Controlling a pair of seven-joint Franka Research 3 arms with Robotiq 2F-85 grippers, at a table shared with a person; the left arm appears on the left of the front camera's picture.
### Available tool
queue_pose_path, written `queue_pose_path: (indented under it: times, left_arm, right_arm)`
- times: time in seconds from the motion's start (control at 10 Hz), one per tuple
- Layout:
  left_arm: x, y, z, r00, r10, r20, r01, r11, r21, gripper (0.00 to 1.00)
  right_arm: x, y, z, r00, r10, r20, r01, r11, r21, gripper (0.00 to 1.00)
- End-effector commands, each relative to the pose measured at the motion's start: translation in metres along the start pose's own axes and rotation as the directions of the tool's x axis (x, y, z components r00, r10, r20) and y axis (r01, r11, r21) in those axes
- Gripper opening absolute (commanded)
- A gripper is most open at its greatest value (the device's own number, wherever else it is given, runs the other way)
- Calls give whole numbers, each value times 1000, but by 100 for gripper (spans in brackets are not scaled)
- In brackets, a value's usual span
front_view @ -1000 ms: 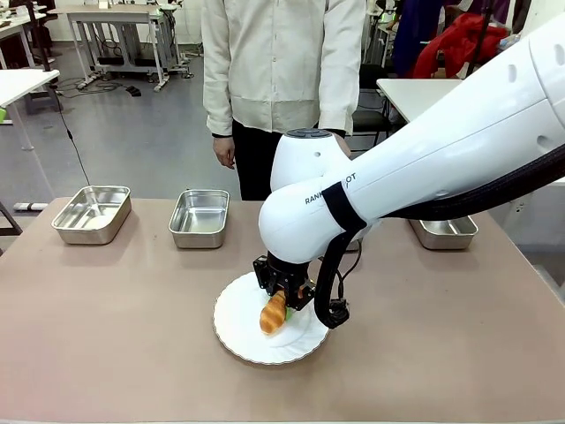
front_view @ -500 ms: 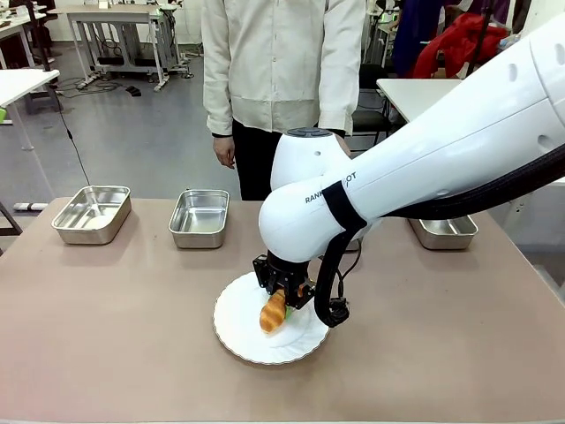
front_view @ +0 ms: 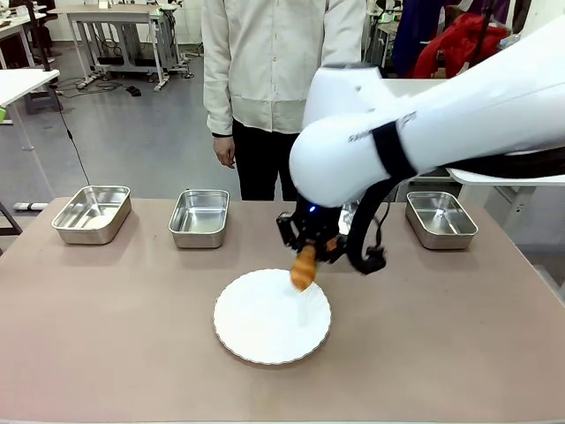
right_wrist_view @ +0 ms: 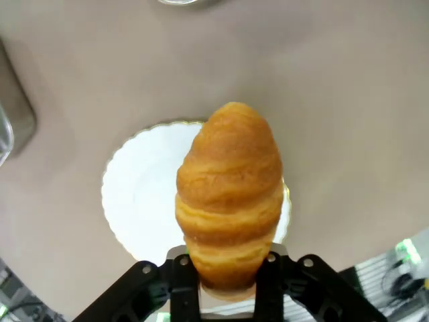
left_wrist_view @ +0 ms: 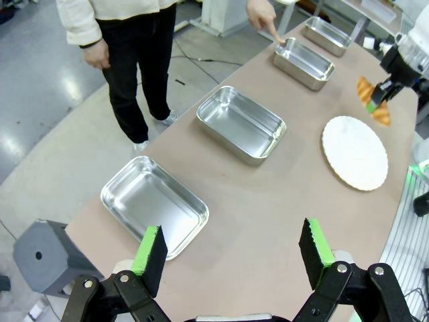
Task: Place the bread in the container.
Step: Place the Butter Roll into the Airtight Container indicated by the human.
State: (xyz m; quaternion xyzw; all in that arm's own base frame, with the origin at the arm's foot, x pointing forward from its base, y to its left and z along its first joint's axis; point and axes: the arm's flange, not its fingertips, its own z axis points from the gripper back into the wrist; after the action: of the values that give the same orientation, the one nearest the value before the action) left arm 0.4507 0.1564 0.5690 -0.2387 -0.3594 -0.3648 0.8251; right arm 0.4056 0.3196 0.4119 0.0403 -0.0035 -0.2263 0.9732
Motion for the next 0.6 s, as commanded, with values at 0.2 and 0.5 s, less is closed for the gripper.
queue_pose_path:
  times: [0.2, 0.5]
  left_arm:
    - [1, -2, 1, 1000, -11, 5, 11, 1000, -8, 100]
    - [1, -2, 1, 1000, -11, 5, 11, 1000, -8, 100]
  right_arm:
    - [67, -2, 36, 929, 339, 147, -341, 940, -9, 31]
    - [139, 22, 29, 841, 506, 189, -515, 857, -1, 31]
